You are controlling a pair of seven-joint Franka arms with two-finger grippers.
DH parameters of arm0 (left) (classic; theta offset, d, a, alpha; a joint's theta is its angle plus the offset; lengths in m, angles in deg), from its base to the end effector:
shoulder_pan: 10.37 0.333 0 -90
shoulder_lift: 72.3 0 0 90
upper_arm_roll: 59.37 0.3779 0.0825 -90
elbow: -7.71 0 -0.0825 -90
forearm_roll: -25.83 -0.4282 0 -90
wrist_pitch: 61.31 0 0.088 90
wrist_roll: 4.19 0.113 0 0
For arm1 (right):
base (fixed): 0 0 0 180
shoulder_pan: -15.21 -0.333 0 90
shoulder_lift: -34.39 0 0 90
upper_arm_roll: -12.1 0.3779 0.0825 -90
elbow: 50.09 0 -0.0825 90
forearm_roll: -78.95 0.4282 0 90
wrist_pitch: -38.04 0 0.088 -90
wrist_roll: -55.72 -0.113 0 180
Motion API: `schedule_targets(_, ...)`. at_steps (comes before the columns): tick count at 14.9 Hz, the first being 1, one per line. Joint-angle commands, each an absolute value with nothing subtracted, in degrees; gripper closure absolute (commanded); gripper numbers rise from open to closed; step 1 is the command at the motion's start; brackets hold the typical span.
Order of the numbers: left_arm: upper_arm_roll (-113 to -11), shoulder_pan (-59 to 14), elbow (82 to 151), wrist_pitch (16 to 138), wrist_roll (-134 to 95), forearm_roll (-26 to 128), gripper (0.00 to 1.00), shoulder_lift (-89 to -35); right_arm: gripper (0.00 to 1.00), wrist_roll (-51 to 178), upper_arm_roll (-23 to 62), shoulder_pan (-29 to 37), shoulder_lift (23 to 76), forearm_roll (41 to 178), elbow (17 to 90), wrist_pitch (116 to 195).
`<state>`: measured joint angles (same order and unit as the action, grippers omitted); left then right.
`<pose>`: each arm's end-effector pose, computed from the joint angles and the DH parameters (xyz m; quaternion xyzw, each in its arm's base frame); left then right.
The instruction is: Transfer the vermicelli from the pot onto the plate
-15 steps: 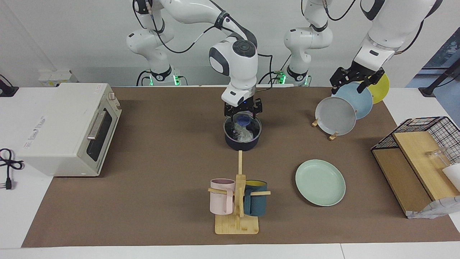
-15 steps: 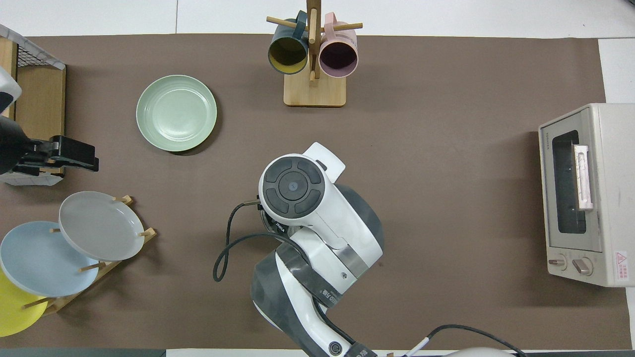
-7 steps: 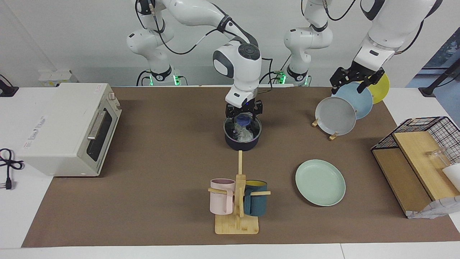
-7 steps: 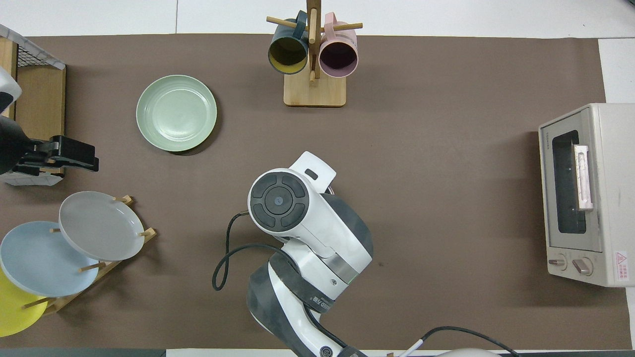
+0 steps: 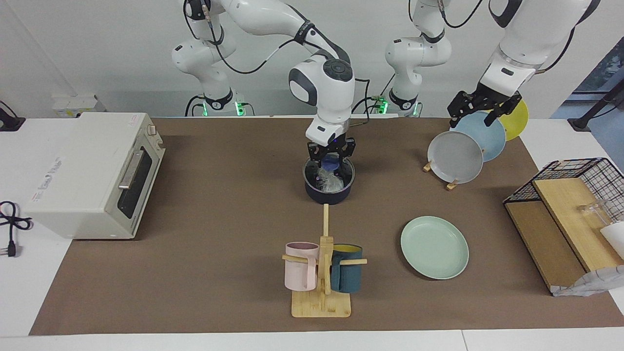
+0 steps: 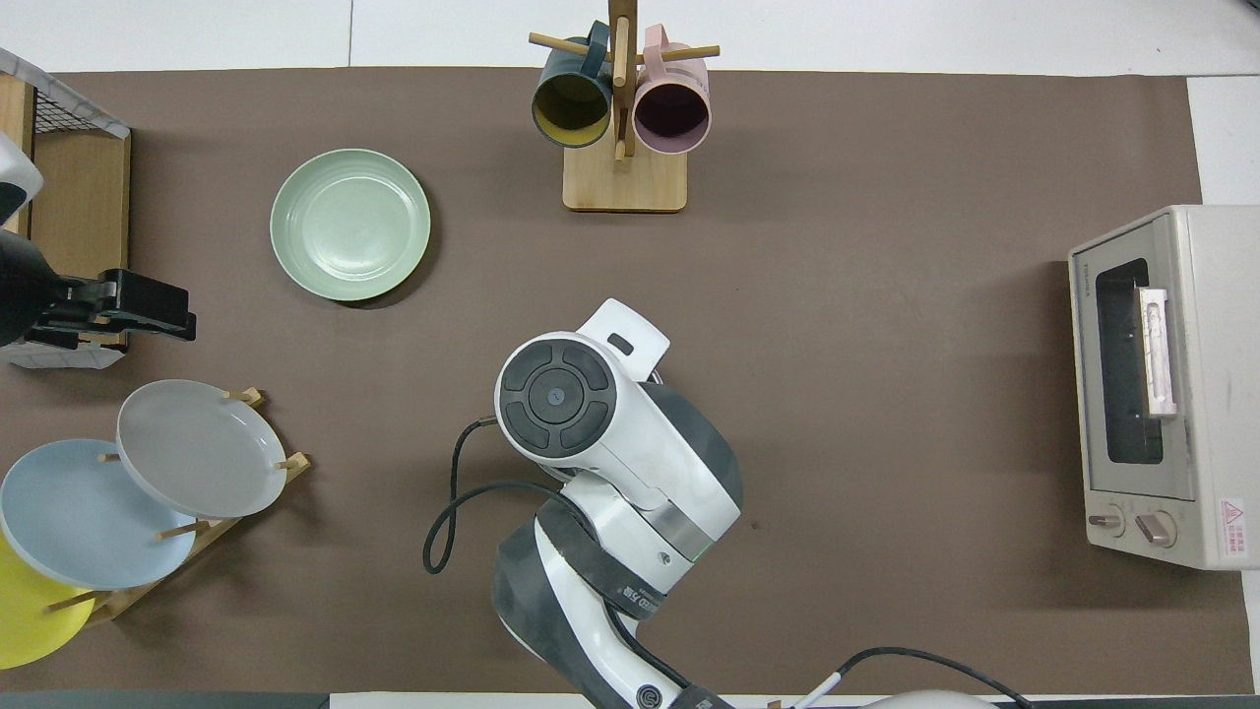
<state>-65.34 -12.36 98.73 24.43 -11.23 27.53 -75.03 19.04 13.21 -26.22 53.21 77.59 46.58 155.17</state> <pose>0.5667 -0.0845 0.6927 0.9996 -0.0087 -0.0238 0.0093 0.5274 0.4801 0.4439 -0.9983 -0.0558 -0.0159 0.0034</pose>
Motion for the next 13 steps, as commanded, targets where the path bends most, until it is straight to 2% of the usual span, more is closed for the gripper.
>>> schedule_targets(1,-65.61,-11.69,99.38,24.03,-10.79,28.29,0.0,-76.08,0.38,19.68,13.24,-26.01,52.84,76.92,47.12,155.64)
schedule_targets(4,-65.61,-11.69,99.38,24.03,-10.87,28.29,0.0,-76.08,0.38,20.38,13.24,-25.57,52.84,76.84,45.71,154.5)
schedule_targets(9,-65.61,-11.6,99.38,24.03,-10.79,28.29,0.0,-76.08,0.39,25.64,12.89,-22.15,52.14,76.84,38.86,145.19)
schedule_targets(13,-65.61,-11.69,99.38,24.03,-10.87,28.29,0.0,-76.08,0.39,35.56,12.72,-15.13,51.0,76.84,39.38,143.95)
